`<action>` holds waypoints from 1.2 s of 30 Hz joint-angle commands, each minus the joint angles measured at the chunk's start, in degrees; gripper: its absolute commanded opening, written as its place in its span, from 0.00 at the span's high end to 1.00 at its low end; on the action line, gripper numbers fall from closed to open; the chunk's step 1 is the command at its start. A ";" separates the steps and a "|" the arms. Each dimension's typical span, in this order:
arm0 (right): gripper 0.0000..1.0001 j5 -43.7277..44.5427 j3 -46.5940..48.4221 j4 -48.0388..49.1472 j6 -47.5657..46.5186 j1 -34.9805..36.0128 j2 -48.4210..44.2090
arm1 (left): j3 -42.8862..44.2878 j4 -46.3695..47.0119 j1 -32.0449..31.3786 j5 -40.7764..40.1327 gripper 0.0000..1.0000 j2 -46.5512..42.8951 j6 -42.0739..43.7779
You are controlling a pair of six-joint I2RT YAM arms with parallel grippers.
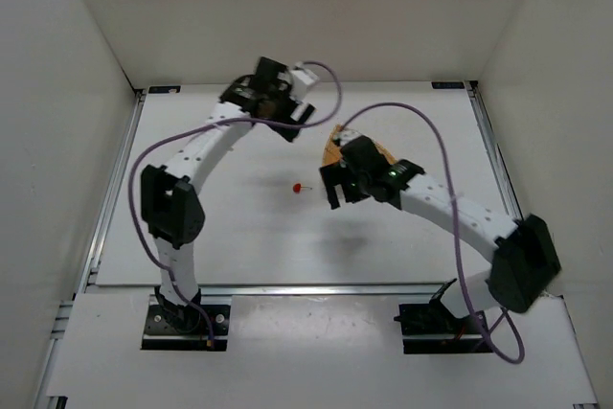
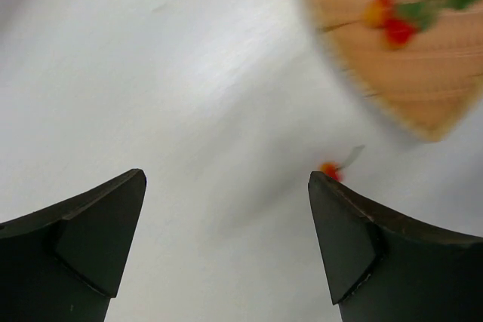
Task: Place and organize the fake fruits in the fruit bowl
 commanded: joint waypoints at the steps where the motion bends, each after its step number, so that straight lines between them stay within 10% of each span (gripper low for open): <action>1: 0.04 -2.22 12.12 0.88 -9.03 5.27 11.96 | -6.48 -0.20 9.78 -1.42 0.00 -9.04 -1.72; 14: 0.13 1.56 45.53 -5.19 -8.34 6.52 46.29 | -26.62 -6.35 31.68 6.66 0.00 -22.15 -3.56; 23: 0.34 -6.42 43.18 -5.90 -6.50 3.79 49.82 | -32.59 -6.35 34.41 8.42 0.00 -25.31 -4.62; 36: 0.36 -7.66 44.40 -5.37 -6.50 3.27 53.33 | -32.60 -6.35 34.93 6.76 0.00 -25.32 -4.62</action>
